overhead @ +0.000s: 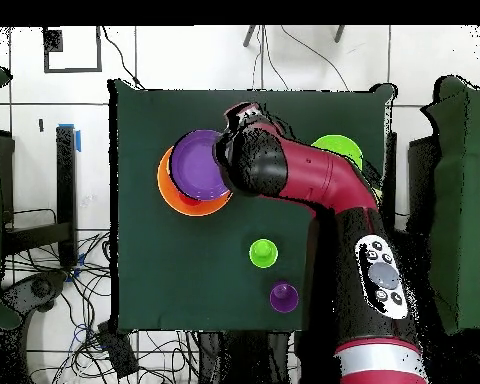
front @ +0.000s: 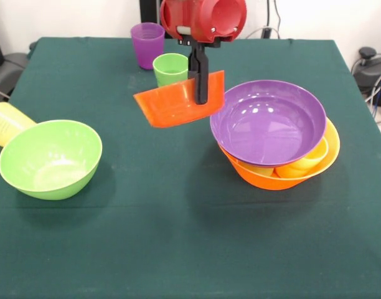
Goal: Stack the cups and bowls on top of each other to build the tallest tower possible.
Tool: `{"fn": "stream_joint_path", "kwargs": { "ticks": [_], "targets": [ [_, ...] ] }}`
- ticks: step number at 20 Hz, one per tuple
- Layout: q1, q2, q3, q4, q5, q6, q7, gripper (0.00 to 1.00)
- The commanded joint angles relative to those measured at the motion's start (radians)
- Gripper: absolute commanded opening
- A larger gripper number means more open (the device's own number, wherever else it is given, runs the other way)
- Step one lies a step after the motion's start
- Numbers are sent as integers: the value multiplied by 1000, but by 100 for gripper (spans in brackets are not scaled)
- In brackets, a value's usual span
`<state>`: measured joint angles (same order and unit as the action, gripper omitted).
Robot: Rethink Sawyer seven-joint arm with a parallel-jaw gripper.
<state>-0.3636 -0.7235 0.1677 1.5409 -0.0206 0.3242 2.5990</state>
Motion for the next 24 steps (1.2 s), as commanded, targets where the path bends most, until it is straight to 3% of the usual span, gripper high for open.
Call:
{"fn": "stream_joint_path", "kwargs": {
  "ticks": [1, 17, 24],
  "targets": [
    [154, 88, -194, -234, -39, 513, 125, 0],
    [249, 100, -250, -303, 29, 573, 193, 0],
    [272, 129, -242, -340, 101, 574, 202, 0]
  ]
}}
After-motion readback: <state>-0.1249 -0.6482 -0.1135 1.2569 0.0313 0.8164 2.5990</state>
